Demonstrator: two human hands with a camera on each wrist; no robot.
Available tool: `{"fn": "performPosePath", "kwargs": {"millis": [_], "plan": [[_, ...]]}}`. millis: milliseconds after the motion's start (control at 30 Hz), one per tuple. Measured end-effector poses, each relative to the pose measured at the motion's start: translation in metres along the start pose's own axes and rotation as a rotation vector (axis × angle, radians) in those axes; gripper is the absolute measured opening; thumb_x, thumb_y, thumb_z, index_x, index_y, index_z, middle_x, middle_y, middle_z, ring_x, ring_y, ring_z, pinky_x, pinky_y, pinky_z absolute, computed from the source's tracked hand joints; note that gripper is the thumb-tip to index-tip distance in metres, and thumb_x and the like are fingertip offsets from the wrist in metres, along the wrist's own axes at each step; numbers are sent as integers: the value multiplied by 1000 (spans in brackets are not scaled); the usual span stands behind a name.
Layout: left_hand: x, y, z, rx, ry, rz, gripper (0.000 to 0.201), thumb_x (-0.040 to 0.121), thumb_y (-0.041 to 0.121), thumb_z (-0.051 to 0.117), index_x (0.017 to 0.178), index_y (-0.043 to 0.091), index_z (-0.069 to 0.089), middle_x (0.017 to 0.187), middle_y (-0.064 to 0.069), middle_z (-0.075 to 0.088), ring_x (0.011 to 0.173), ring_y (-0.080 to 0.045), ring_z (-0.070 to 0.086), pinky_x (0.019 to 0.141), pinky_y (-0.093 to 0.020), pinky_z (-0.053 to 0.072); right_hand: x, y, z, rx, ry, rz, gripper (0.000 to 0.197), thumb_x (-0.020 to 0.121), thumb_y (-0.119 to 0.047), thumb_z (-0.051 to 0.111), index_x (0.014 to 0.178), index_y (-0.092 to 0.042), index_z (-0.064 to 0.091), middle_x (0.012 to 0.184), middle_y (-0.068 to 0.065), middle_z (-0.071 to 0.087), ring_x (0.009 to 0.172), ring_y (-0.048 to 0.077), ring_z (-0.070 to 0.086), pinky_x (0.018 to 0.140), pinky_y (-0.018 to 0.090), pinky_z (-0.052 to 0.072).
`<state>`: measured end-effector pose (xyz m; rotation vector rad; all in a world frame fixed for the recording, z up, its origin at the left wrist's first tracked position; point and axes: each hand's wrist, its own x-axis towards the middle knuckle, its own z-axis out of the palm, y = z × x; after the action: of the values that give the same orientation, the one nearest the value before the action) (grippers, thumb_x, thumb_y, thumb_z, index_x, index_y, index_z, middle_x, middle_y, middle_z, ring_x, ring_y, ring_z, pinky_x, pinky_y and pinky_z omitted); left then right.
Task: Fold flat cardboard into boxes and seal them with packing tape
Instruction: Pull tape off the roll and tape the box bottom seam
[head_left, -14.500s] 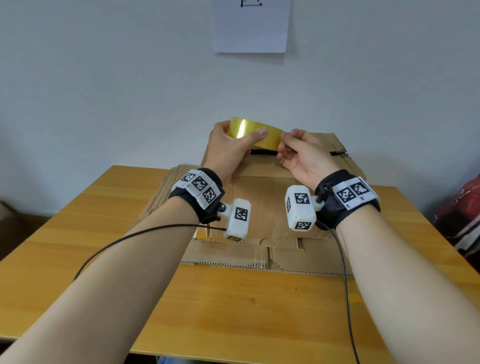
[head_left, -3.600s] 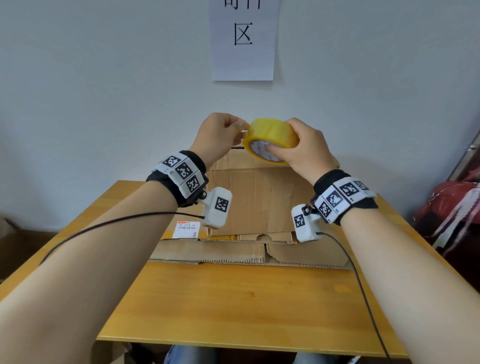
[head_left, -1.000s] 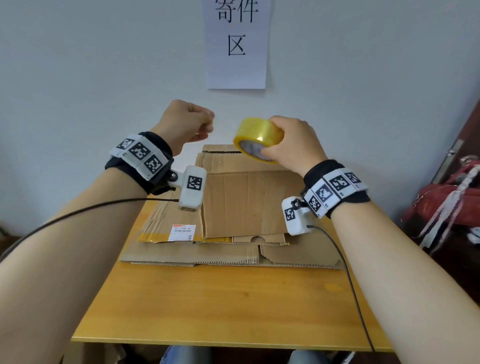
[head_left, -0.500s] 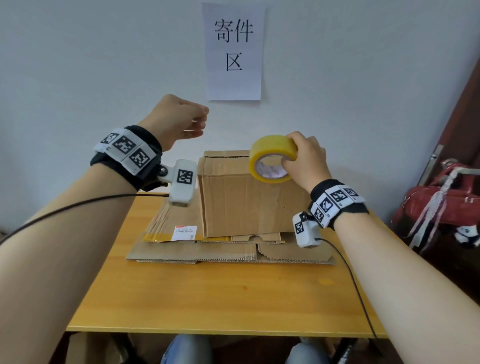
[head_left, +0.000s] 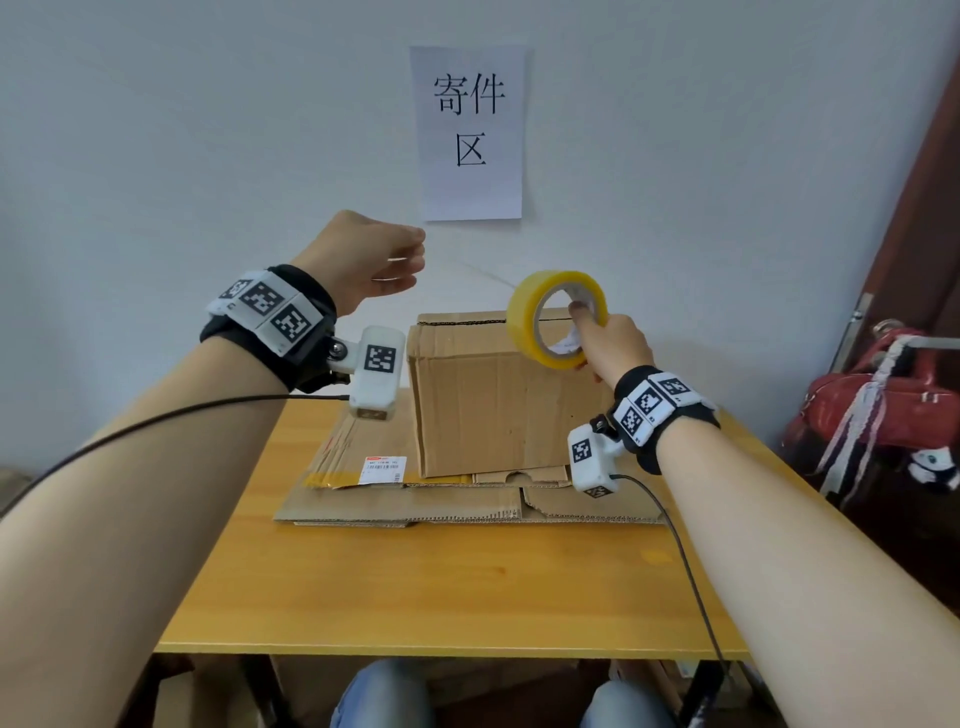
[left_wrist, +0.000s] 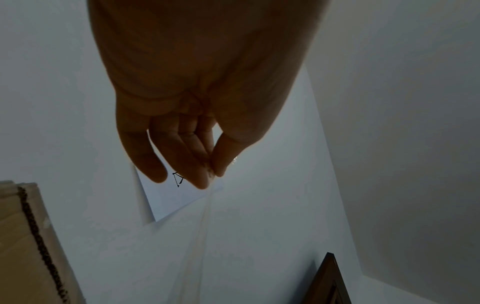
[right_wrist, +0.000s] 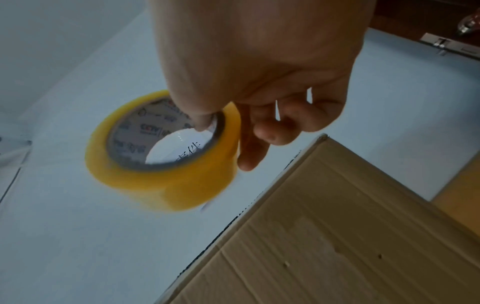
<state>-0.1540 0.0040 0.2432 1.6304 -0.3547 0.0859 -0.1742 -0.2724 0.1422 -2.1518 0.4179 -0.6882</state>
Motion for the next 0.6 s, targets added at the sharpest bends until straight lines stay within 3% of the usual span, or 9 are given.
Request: {"fn": "performPosePath", "kwargs": {"millis": [67, 167, 267, 367, 400, 467, 500, 600], "plan": [[-2, 0, -2, 10, 2, 6, 6, 96, 12, 65, 94, 6, 67, 76, -1, 65, 69, -12, 65, 82, -30, 60, -1, -4, 3, 127, 12, 45, 43, 100, -54, 44, 81, -17, 57, 66, 2, 58, 51, 23, 57, 52, 28, 40], [0, -3, -1, 34, -6, 8, 8, 97, 11, 64, 94, 5, 68, 78, -2, 66, 71, -12, 66, 81, -30, 60, 1, -8, 3, 335, 55, 139, 41, 97, -53, 51, 98, -13, 60, 75, 5, 62, 47, 20, 58, 39, 22, 37], [8, -9, 1, 24, 2, -4, 7, 97, 11, 64, 95, 5, 67, 76, -2, 65, 69, -12, 65, 82, -30, 60, 9, -10, 2, 335, 85, 126, 43, 98, -51, 51, 109, -10, 56, 87, 9, 66, 45, 21, 58, 35, 19, 36], [20, -17, 0, 30, 7, -29, 7, 96, 10, 65, 95, 4, 67, 77, -2, 65, 67, -9, 65, 82, -30, 61, 23, -12, -2, 132, 101, 2, 35, 101, -47, 48, 110, -14, 48, 97, 8, 65, 57, 28, 63, 46, 28, 48], [25, -21, -1, 33, 4, -40, 7, 96, 10, 65, 95, 4, 68, 77, -3, 65, 66, -8, 65, 82, -30, 61, 28, -13, -4, 43, 113, -47, 34, 101, -47, 47, 111, -14, 47, 99, 9, 65, 67, 31, 65, 57, 36, 54], [33, -28, -3, 28, -6, -60, 8, 96, 10, 65, 95, 3, 68, 77, -3, 65, 64, -7, 65, 82, -31, 61, 38, -15, -9, -93, 165, -113, 36, 101, -48, 47, 115, -15, 47, 106, 9, 65, 88, 35, 64, 78, 47, 55], [38, -30, -3, 21, -11, -68, 7, 96, 9, 65, 95, 2, 67, 77, -3, 65, 64, -7, 65, 82, -31, 61, 42, -17, -10, -143, 195, -143, 36, 102, -47, 46, 117, -14, 47, 107, 10, 64, 93, 35, 62, 80, 47, 53], [48, -35, -2, 7, -19, -75, 6, 96, 8, 64, 95, 3, 66, 77, -3, 63, 64, -8, 64, 81, -30, 60, 51, -23, -10, -265, 250, -252, 33, 104, -43, 45, 120, -14, 45, 101, 9, 63, 86, 33, 57, 69, 40, 46]]}}
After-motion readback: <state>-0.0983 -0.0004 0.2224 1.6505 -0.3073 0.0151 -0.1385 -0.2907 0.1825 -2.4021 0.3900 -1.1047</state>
